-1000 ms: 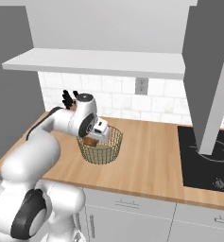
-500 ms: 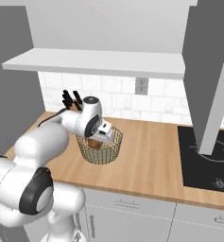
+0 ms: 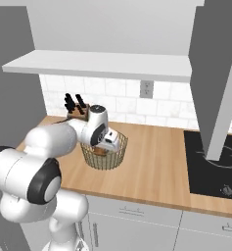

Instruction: Open the cabinet, pick up the bread from the cabinet and place it in the basket. Then move the basket to the dining counter.

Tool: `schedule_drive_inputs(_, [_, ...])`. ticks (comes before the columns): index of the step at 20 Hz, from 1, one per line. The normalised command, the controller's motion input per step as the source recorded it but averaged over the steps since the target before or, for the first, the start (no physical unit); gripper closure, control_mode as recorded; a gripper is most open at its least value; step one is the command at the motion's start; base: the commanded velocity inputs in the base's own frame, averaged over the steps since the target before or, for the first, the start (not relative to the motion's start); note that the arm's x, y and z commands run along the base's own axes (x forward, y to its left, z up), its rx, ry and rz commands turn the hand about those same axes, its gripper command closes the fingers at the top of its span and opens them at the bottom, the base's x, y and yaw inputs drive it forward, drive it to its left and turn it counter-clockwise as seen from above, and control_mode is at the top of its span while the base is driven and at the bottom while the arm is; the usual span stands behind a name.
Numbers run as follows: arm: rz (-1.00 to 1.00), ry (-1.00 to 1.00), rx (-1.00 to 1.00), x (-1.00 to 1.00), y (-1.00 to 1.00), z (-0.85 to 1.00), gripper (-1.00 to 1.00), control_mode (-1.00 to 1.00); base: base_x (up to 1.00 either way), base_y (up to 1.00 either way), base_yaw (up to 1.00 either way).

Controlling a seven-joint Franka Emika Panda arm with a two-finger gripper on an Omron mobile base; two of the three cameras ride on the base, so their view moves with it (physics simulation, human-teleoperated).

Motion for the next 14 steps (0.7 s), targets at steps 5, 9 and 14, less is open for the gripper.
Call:
schedule_drive_inputs(5, [0.0, 0.02, 0.0, 0.2, 0.0, -0.19, 1.0, -1.0, 0.0, 0.0, 0.0])
schedule_drive_inputs(9, [0.0, 0.01, 0.0, 0.05, 0.0, -0.08, -1.0, -1.0, 0.0, 0.0, 0.0])
schedule_drive_inputs(14, [0.0, 0.0, 0.0, 0.0, 0.0, 0.0, -1.0, -1.0, 0.0, 0.0, 0.0])
